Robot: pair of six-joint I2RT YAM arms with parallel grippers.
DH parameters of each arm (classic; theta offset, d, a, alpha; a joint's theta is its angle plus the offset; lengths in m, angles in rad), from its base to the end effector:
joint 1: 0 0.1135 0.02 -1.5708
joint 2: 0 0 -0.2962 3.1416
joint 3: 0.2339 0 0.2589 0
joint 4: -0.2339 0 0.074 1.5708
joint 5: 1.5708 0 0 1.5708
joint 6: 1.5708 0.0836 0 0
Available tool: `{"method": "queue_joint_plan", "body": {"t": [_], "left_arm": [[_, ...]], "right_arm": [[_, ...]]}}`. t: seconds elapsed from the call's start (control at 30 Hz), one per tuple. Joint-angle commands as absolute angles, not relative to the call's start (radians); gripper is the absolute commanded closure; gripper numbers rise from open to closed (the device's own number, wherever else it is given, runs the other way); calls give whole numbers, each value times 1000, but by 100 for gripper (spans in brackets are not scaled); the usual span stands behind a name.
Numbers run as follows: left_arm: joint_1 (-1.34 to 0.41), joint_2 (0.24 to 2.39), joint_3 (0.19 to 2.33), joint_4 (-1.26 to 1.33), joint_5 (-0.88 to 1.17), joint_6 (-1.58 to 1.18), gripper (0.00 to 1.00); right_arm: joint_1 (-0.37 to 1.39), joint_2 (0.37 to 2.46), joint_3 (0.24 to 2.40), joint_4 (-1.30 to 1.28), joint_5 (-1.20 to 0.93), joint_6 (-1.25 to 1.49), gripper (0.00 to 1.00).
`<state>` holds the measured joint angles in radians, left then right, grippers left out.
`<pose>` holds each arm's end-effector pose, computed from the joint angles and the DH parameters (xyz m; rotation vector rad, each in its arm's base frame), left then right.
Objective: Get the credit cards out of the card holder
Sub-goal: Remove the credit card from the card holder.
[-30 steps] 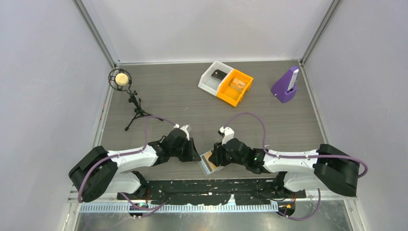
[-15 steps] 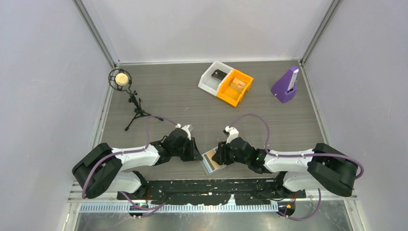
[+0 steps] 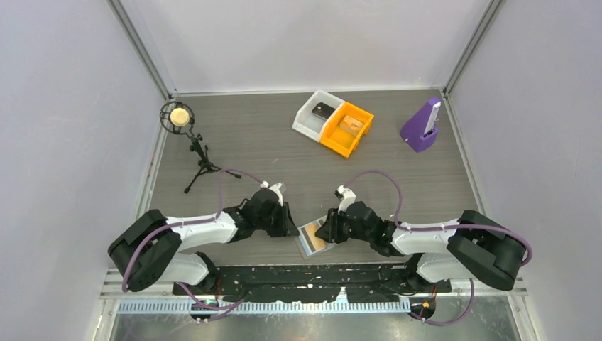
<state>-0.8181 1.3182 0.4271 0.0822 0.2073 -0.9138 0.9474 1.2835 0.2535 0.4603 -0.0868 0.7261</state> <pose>0.1642 -0.2004 0.1294 -0.0163 2.6308 -0.9791 0.1398 0.2069 0.1277 -0.3129 2.3145 1.0162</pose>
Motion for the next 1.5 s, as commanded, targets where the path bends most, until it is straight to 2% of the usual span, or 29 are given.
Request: {"method": "queue_joint_plan", "body": {"t": [0.0, 0.3, 0.5, 0.57, 1.17, 1.47], "left_arm": [[-818, 1343, 448, 34, 146, -877, 81], [-818, 1344, 453, 22, 141, -873, 81], [-818, 1343, 458, 3, 125, -860, 81], [-818, 1344, 464, -27, 116, -854, 82], [-818, 1356, 489, -73, 93, -827, 84], [-818, 1328, 506, -86, 114, -827, 84]], "right_arm": [[924, 1299, 227, 566, -159, 754, 71], [907, 1381, 217, 680, -212, 789, 73], [881, 1400, 177, 763, -235, 820, 92], [874, 1392, 173, 764, -240, 822, 94], [826, 1227, 169, 566, -205, 819, 95], [821, 1017, 185, 371, -148, 802, 95]]}}
